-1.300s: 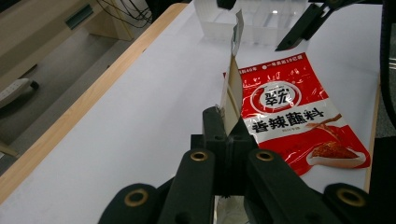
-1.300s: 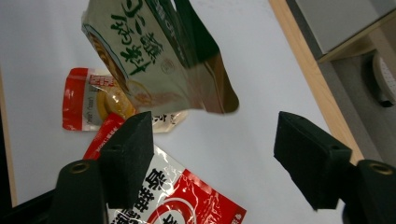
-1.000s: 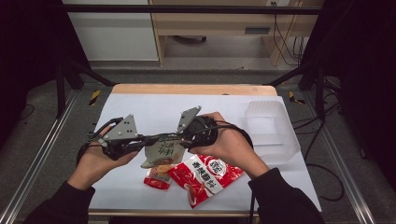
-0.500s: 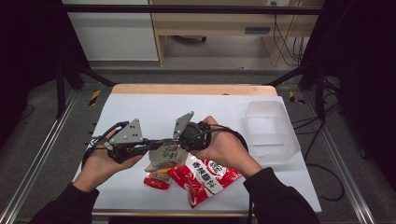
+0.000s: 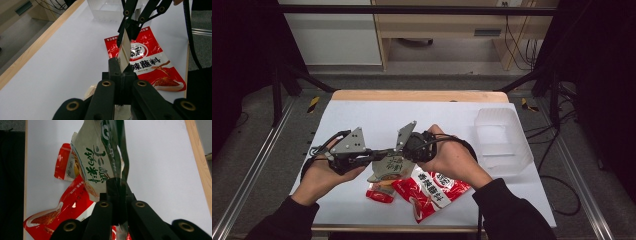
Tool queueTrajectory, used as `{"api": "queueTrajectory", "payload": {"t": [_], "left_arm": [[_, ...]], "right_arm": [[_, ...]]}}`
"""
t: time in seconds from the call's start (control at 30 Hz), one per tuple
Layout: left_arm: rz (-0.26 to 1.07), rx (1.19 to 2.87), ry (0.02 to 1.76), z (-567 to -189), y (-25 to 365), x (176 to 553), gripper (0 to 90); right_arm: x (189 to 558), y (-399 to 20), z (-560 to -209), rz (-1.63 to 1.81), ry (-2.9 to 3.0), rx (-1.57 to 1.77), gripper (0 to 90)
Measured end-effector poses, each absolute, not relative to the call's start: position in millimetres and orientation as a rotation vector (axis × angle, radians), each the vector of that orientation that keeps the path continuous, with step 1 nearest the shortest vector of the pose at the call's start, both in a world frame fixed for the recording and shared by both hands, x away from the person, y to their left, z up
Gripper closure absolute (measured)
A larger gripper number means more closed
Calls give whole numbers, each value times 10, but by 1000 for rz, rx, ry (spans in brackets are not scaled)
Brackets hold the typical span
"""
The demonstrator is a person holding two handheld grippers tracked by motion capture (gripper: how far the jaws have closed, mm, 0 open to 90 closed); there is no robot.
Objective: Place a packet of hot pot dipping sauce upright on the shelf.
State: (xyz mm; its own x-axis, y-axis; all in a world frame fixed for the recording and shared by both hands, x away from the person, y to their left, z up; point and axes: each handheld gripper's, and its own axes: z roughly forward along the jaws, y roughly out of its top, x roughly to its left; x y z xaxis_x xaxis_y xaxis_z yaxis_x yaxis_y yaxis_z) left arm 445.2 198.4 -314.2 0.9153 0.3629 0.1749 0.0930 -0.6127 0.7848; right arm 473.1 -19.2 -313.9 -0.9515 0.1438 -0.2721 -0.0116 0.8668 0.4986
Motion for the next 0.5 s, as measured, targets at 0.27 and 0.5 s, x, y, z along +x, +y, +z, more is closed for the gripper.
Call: {"api": "queueTrajectory", "payload": {"t": [0.27, 0.5], "left_arm": [[411, 2165, 334, -3144, 1996, 4461, 745], [437, 2140, 406, -3267, 2109, 4391, 442]], "right_arm": [[4717, -236, -3032, 663, 2706, 86, 900], [4762, -428, -2895, 605, 2646, 106, 900]]}}
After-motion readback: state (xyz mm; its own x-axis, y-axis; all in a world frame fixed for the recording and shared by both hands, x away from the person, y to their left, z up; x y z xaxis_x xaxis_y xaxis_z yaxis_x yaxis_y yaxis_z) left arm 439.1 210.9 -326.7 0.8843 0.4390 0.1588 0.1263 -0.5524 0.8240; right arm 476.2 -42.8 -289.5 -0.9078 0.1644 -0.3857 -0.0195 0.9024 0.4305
